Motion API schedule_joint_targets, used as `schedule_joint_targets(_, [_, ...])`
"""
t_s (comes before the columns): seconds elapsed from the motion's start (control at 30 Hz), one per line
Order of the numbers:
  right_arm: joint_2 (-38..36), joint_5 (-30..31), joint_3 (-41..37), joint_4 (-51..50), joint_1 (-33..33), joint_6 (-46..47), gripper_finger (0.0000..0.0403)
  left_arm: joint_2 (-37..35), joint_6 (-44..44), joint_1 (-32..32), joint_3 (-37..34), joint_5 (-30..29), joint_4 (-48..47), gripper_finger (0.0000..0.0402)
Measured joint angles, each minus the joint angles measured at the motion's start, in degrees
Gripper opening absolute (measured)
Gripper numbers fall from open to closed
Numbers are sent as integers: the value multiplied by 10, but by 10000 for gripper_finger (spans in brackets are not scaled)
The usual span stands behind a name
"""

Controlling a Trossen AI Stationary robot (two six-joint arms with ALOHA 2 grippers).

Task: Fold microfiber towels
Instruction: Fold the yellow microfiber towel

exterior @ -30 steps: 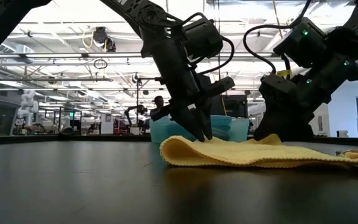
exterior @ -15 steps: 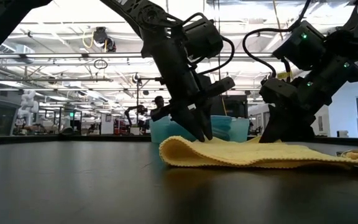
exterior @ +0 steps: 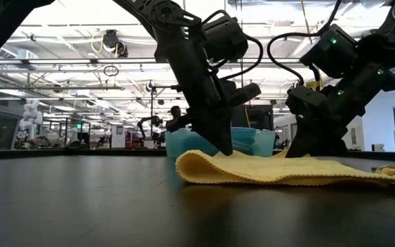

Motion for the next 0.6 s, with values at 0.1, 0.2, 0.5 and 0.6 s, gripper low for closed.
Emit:
schedule_joint_targets(0.1, [-1,0,0,0,-3,-1,0,0,1,-3,0,-5,0,4])
schedule_joint_targets(0.2, [-7,1,0,0,-3,-3,0,0,4,-4,0,-16,0,3])
schedule_joint_targets(0.5, [-30,6,-1,-24,-3,-14,0,-10,-7,-1,-1,-45,-39,2])
schedule_joint_targets(0.6, [-30,6,-1,-25,-3,-14,0,-22,-10,-1,-1,-60,-51,2])
